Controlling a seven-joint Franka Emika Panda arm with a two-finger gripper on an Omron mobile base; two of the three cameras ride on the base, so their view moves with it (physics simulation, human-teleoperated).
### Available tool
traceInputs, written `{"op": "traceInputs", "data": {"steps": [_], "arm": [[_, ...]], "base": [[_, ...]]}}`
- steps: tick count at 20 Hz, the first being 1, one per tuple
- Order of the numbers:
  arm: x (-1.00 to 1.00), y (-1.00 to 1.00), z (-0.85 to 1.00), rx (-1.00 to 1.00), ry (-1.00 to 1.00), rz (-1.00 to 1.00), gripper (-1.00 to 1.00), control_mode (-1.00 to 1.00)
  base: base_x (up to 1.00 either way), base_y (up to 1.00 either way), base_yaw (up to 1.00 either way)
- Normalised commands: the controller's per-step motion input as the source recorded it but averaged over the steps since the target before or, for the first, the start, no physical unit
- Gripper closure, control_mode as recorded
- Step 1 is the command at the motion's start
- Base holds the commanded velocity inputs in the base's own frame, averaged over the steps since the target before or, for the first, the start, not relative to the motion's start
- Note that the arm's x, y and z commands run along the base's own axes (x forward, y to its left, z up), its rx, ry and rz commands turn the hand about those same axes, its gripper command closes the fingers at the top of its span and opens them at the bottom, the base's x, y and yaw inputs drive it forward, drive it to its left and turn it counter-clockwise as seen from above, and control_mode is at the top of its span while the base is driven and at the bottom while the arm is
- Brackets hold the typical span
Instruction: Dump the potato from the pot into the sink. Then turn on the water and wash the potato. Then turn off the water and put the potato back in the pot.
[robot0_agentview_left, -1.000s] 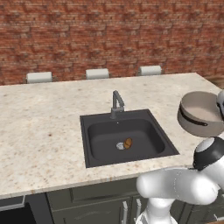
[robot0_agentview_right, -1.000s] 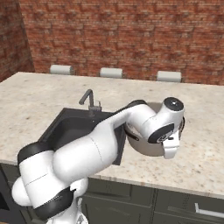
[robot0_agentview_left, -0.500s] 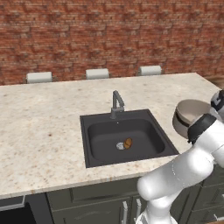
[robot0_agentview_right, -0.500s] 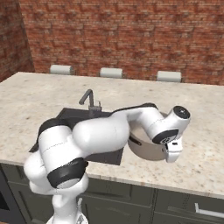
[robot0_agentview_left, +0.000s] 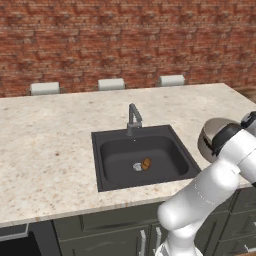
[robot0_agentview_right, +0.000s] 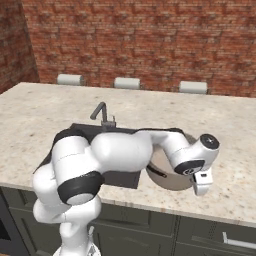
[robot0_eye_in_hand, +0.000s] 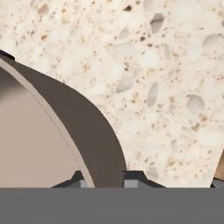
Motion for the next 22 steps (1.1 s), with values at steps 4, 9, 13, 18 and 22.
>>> {"op": "traceInputs", "data": {"steps": [4,9,13,18,22], "arm": [[0.0,0.0,-0.27,-0.1,-0.13,-0.05,1.0,-1.0],[0.01,0.13,-0.11,-0.13,-0.12,-0.05,-1.0,-1.0],[0.05,0.2,0.1,-0.04,-0.15,0.0,-1.0,-1.0],[0.01,0.09,0.31,0.0,-0.15,0.0,-1.0,-1.0],[0.0,0.11,0.46,0.0,-0.16,0.0,-1.0,-1.0]], "base": [[0.0,0.0,0.0],[0.0,0.0,0.0],[0.0,0.0,0.0],[0.0,0.0,0.0],[0.0,0.0,0.0]]}}
